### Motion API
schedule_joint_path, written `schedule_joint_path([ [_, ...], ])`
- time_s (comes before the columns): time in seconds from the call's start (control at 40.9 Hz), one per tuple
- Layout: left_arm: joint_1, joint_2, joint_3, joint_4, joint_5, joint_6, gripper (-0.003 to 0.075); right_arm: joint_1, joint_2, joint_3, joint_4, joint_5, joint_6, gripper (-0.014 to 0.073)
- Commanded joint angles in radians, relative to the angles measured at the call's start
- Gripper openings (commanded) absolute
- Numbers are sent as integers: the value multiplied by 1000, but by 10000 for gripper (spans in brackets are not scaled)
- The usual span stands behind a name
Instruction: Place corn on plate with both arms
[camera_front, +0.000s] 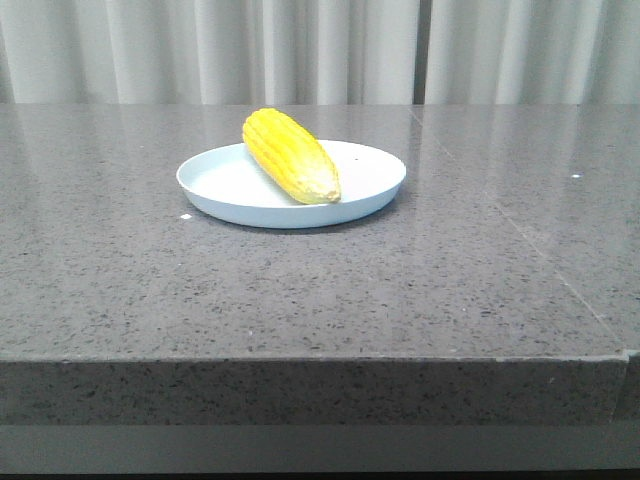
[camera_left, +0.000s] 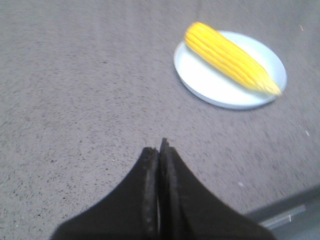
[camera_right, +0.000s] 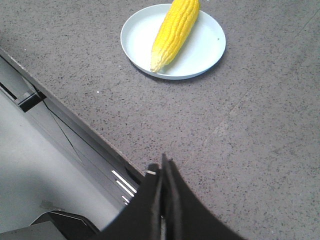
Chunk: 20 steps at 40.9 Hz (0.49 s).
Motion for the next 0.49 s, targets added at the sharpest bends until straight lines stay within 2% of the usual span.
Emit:
schedule_joint_path([
  [0.0, 104, -78, 104, -53, -214, -2, -20, -5, 2, -24, 10, -70, -3, -69],
  [0.122, 231, -189, 271, -98, -365, -2, -20, -5, 2, -24, 10, -70, -3, -69],
  [0.22, 286, -273, 374, -104, -436, -2, -20, -5, 2, -24, 10, -70, -3, -69],
  [0.464, 295, -378, 534, -65, -603, -2, -20, -5, 2, -24, 10, -70, -3, -69],
])
